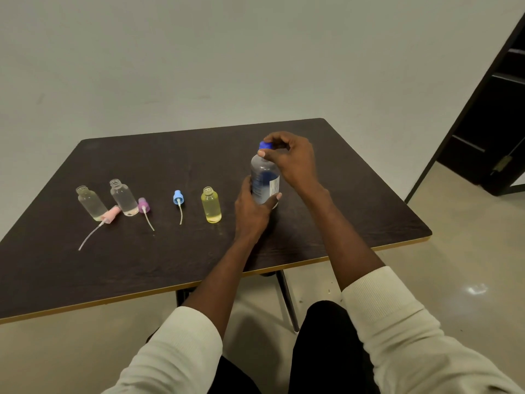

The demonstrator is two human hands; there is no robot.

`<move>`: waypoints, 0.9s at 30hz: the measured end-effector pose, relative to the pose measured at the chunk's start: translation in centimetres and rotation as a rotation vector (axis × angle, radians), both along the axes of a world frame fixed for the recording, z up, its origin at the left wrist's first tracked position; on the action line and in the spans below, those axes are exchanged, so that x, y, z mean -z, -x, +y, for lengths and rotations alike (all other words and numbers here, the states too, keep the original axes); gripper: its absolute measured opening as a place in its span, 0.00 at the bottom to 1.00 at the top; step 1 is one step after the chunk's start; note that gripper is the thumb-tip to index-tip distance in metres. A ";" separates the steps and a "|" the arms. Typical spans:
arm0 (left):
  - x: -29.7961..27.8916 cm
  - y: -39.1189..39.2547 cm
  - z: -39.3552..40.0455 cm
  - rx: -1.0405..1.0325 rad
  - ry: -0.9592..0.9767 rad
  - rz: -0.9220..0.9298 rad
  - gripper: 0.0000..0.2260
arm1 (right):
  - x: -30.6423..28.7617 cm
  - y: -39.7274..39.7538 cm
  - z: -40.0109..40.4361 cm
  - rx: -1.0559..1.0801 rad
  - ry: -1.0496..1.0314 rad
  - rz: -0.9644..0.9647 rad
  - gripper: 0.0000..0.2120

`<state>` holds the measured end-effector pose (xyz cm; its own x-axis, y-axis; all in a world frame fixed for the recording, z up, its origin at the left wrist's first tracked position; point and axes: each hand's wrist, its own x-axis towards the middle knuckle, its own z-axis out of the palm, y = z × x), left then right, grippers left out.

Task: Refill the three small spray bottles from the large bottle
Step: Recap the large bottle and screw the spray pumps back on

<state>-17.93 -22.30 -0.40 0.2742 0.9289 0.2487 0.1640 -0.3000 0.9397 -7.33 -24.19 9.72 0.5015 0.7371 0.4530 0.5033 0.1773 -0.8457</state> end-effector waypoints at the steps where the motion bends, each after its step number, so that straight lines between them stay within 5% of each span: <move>1: 0.0 0.0 0.0 -0.001 0.000 -0.005 0.34 | 0.0 0.0 0.2 0.007 -0.006 -0.021 0.10; 8: 0.0 -0.1 0.1 0.003 0.016 -0.021 0.35 | 0.0 -0.6 -0.1 -0.109 0.085 -0.118 0.25; 15: 0.0 -0.1 0.1 -0.009 0.010 -0.008 0.35 | 0.3 -0.4 0.0 -0.029 0.018 -0.023 0.12; 23: 0.0 -0.1 0.1 0.000 0.035 -0.014 0.36 | -0.2 -0.9 -0.2 -0.107 0.080 -0.086 0.22; 27: 0.0 -0.2 0.1 -0.010 0.023 -0.007 0.36 | 0.1 -0.9 -0.3 -0.118 0.102 -0.096 0.15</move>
